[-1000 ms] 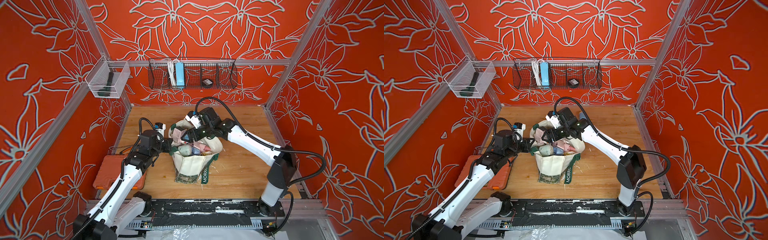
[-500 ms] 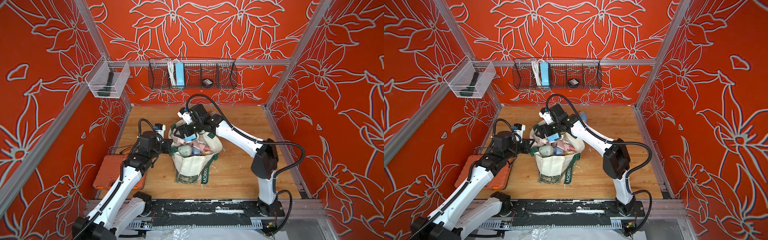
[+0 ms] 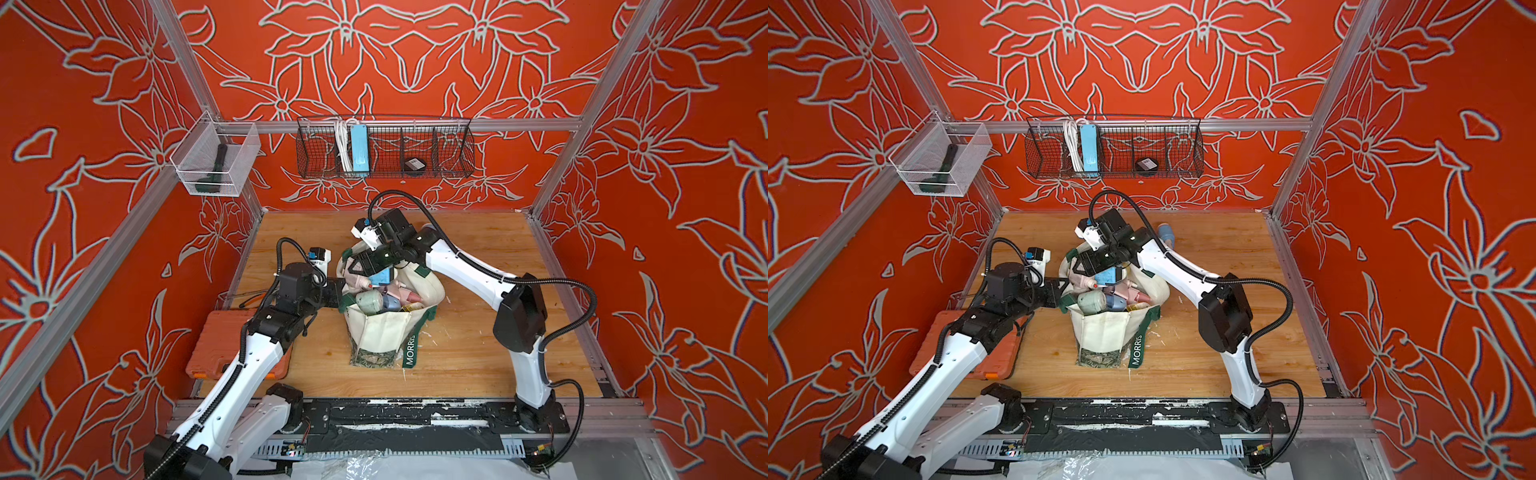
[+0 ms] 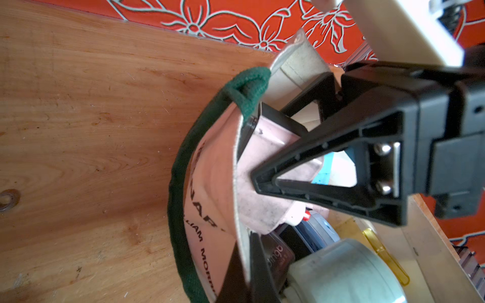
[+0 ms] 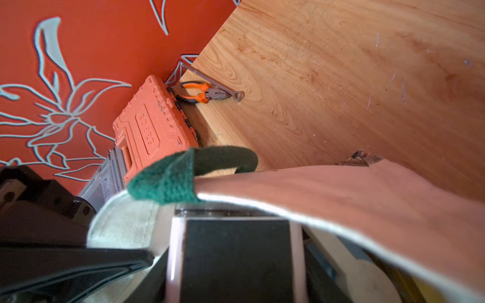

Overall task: Take out the pencil sharpeners from the tote bags
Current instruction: Pick up the pencil sharpener from the canvas bag.

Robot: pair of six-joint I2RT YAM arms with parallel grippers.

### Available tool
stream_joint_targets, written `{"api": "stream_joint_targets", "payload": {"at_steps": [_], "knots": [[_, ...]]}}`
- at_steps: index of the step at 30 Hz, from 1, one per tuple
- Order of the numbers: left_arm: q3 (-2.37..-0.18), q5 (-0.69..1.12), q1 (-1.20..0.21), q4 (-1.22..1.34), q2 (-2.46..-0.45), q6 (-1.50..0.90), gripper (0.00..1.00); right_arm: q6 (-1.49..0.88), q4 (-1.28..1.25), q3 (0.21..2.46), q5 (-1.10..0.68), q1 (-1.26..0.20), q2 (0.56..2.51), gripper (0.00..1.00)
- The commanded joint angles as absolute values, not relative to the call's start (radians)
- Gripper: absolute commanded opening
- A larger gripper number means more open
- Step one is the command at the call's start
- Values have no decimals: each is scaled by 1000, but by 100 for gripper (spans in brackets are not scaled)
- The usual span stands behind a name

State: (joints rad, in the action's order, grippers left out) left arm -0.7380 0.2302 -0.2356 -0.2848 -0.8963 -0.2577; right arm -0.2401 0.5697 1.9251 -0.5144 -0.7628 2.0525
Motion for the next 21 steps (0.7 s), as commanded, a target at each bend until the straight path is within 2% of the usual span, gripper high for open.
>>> {"api": "stream_joint_targets", "payload": {"at_steps": [1, 12, 21], "knots": [[-752, 257, -247, -202, -845, -240, 0, -215, 588, 1898, -493, -761, 1950, 48], [-749, 238, -247, -209, -831, -244, 0, -233, 560, 1715, -426, -694, 1697, 44], [-749, 227, -247, -213, -830, -247, 0, -308, 553, 1580, -413, -497, 1537, 42]]}}
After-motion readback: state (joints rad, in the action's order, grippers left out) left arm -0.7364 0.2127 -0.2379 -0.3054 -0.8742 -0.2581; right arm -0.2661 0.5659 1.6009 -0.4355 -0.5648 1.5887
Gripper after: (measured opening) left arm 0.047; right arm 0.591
